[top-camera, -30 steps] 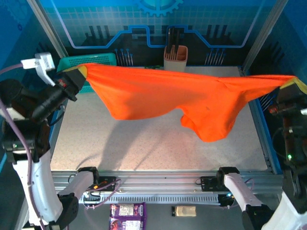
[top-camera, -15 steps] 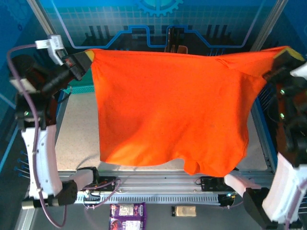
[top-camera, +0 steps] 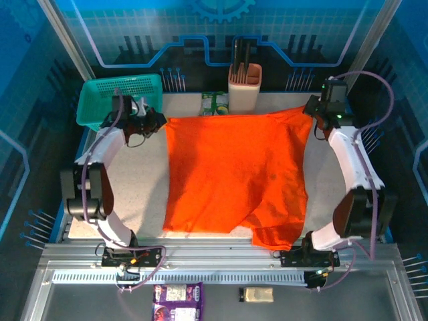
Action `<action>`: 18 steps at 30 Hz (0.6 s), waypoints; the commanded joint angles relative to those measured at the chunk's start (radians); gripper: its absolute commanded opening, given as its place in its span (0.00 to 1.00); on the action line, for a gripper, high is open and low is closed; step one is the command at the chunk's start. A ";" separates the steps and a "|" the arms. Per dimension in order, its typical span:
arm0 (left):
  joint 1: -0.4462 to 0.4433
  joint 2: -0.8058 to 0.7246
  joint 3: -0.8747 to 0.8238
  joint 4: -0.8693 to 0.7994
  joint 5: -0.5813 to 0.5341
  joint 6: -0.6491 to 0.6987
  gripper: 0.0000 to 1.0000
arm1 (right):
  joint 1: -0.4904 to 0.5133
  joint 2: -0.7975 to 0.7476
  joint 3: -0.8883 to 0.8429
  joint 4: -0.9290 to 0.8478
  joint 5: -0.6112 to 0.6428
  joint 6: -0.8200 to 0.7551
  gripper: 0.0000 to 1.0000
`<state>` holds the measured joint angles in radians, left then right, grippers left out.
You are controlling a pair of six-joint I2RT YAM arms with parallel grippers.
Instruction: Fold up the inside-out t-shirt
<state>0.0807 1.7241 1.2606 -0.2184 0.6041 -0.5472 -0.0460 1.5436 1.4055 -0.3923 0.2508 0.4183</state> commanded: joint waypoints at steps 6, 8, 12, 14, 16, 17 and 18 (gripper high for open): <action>-0.021 0.189 0.174 0.026 -0.102 0.014 0.30 | -0.025 0.243 0.121 0.133 -0.065 0.084 0.10; -0.024 0.194 0.196 0.026 -0.102 0.003 0.44 | -0.023 0.282 0.177 0.086 -0.064 0.099 0.38; -0.030 0.139 0.217 0.007 -0.120 0.008 0.52 | -0.013 0.265 0.204 0.050 -0.065 0.101 0.56; -0.037 0.109 0.218 -0.020 -0.122 0.019 0.54 | -0.006 0.242 0.202 0.024 -0.076 0.090 0.57; -0.058 0.075 0.202 -0.053 -0.127 0.033 0.54 | -0.003 0.210 0.183 -0.009 -0.117 0.088 0.57; -0.073 0.059 0.187 -0.068 -0.128 0.043 0.54 | -0.002 0.193 0.164 -0.022 -0.145 0.089 0.57; -0.093 0.037 0.163 -0.085 -0.134 0.055 0.54 | 0.001 0.171 0.135 -0.037 -0.176 0.094 0.57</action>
<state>0.0330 1.8492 1.4467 -0.2405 0.4831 -0.5400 -0.0532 1.7943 1.5703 -0.3695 0.1543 0.5053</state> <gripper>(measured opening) 0.537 0.568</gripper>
